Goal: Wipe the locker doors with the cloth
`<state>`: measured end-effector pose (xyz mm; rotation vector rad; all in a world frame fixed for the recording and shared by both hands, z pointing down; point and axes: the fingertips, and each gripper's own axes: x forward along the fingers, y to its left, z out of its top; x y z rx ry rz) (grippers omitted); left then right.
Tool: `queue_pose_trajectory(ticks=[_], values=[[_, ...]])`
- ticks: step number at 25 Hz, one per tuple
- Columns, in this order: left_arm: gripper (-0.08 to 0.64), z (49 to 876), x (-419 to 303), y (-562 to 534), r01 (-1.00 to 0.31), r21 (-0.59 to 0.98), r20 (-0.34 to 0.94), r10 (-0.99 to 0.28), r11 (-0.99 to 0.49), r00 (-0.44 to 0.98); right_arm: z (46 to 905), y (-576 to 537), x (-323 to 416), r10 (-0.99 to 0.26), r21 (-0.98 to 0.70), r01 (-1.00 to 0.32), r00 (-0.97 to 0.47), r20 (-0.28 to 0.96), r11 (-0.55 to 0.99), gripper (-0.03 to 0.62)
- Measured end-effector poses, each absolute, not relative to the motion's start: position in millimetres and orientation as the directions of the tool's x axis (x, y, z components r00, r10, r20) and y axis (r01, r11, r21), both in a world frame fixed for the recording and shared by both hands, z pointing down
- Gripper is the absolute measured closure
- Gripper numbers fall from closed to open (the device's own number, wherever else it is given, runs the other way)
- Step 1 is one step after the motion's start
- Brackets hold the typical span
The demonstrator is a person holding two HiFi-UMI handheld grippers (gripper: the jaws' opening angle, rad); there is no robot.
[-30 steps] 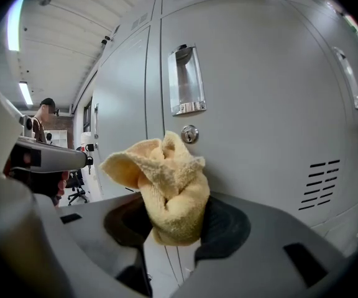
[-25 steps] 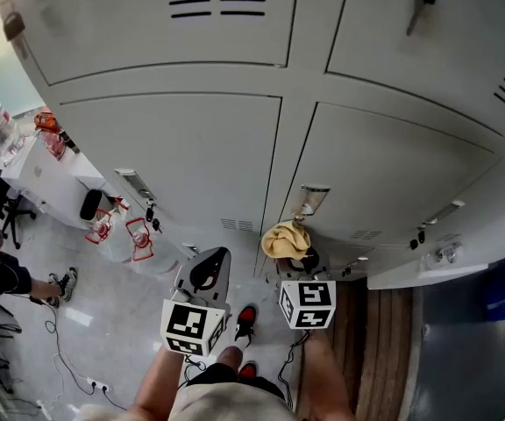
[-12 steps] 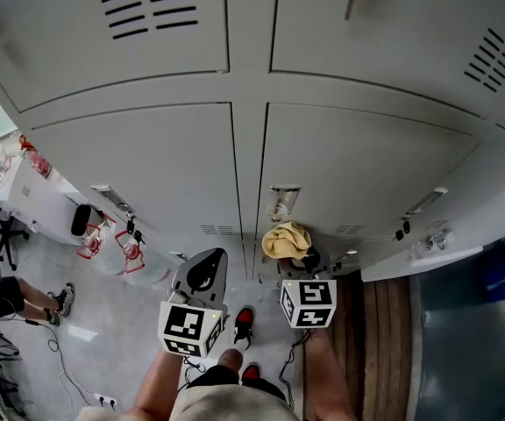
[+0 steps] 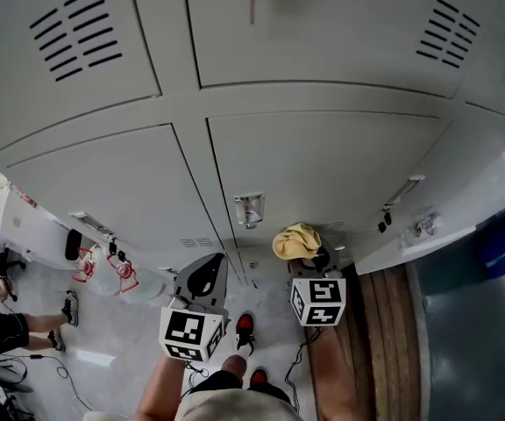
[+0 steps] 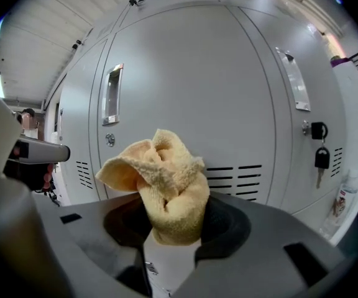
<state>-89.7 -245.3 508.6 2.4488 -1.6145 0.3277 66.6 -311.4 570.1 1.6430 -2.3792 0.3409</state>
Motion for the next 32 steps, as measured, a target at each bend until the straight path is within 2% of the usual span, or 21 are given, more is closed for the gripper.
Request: queue_pose_trajectory(ticks=[20,32], values=[[0.537,504,-43,-255,-0.869,0.017,0.286,-0.830,-0.495,0.479,579,-325,164,-0.932,-0.044,-0.987,-0.160,0.326,0.154,0.405],[0.537,502,-42,-254,-0.865,0.005,0.287,-0.828,-0.501,0.481,578,-321,170,-0.936,-0.060,-0.988,-0.152,0.317,0.140,0.408]])
